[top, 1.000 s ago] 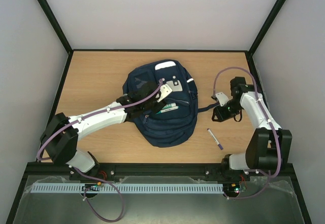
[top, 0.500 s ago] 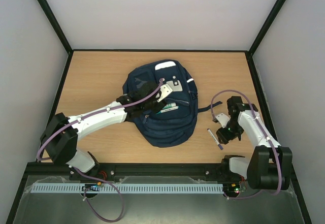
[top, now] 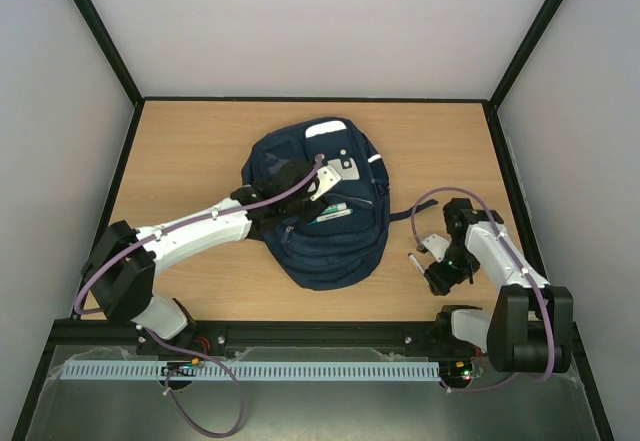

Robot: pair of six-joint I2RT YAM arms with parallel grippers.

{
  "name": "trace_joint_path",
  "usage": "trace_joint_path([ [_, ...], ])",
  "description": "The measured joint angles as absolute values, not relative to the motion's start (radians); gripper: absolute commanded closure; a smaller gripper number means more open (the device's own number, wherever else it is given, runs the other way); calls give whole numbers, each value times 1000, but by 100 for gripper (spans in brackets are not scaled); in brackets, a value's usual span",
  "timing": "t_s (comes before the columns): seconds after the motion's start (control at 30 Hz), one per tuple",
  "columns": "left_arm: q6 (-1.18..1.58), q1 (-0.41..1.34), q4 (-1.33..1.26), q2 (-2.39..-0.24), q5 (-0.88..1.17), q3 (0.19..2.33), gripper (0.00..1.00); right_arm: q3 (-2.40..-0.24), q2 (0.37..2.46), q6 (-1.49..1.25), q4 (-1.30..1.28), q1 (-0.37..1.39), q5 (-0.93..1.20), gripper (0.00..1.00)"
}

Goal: Pack the student bag
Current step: Pick up the stationery from the center of the board.

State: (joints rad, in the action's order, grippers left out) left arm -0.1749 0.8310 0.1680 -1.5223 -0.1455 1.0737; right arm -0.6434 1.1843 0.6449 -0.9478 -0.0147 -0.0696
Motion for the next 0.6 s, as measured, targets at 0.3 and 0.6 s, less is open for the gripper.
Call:
trace_joint_path([
  [0.3, -175, 834, 172, -1528, -146, 1082, 41, -643, 1200, 661, -911, 112, -31, 54],
  [0.6, -175, 835, 172, -1531, -145, 1082, 41, -614, 1212, 639, -789, 146, -46, 70],
])
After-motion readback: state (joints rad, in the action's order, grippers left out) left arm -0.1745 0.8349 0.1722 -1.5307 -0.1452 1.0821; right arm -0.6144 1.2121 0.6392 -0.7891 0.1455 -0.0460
